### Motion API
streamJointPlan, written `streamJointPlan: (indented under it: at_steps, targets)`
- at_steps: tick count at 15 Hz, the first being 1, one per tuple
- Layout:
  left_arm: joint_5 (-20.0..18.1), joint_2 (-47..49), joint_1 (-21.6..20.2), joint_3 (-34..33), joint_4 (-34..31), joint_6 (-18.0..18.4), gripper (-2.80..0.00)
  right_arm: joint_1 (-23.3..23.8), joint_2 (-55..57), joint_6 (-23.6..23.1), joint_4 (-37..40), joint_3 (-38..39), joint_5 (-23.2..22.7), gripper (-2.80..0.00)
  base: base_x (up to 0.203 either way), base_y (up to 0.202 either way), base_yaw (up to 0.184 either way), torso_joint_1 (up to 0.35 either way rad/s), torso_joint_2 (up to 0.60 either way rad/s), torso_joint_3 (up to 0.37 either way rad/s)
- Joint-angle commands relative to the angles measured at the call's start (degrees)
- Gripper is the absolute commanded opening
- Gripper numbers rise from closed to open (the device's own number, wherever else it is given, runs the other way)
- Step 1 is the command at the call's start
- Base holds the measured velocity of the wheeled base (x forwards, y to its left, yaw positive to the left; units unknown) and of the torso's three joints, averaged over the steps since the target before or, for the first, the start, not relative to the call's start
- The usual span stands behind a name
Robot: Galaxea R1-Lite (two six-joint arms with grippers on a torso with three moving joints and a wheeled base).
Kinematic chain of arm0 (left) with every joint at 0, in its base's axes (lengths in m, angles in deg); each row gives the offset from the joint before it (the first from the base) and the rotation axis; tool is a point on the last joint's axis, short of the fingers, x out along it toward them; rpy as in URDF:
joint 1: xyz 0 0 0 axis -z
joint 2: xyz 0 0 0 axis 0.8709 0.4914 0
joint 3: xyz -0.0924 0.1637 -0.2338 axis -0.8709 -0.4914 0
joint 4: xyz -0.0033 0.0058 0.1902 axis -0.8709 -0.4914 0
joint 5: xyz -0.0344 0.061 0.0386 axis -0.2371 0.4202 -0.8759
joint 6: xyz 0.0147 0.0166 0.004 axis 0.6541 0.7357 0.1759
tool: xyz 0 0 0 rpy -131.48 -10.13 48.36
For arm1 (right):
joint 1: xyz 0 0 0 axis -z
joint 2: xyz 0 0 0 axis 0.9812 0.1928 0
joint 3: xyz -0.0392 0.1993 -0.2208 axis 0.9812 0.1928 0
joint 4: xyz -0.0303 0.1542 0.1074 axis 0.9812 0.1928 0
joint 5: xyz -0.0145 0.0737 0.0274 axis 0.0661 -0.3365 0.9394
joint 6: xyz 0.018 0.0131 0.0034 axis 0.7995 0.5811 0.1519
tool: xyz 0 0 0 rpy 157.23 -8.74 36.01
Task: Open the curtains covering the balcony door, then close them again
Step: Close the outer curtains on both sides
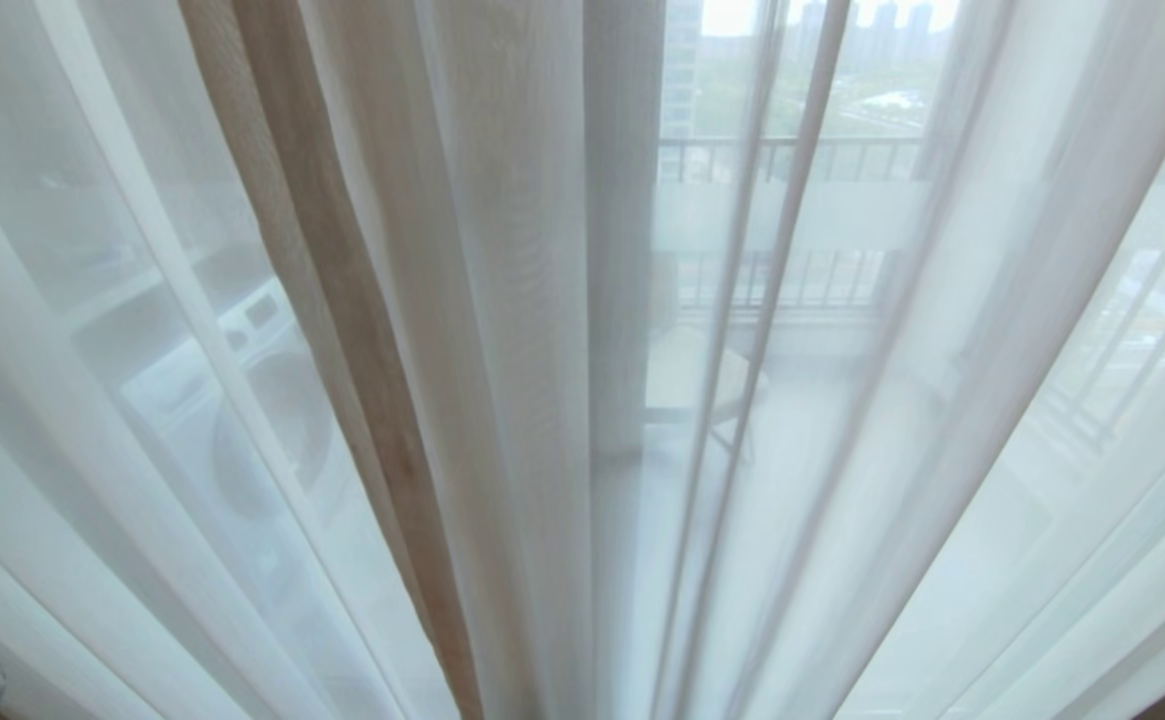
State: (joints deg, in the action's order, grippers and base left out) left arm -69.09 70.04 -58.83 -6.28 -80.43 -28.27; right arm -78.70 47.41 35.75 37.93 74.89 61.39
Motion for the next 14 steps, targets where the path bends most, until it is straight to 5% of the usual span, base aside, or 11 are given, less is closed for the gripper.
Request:
streamJointPlan:
  at_steps: [1, 5, 14]
  targets:
    - [-0.2, -6.1, -1.0, -3.1, -0.1, 0.1, -2.80, 0.0, 0.0, 0.0, 0.0, 0.0, -0.1, -2.80, 0.000, 0.000, 0.000, 0.000, 0.00, 0.000]
    - [1.6, -17.9, -1.9, -9.4, -2.1, 1.6, -2.80, 0.0, 0.0, 0.0, 0.0, 0.0, -0.1, -2.80, 0.000, 0.000, 0.000, 0.000, 0.00, 0.000]
    - [2.9, -18.8, -1.9, -10.7, -2.5, 3.8, -2.80, 0.0, 0.0, 0.0, 0.0, 0.0, -0.1, -2.80, 0.000, 0.000, 0.000, 0.000, 0.00, 0.000]
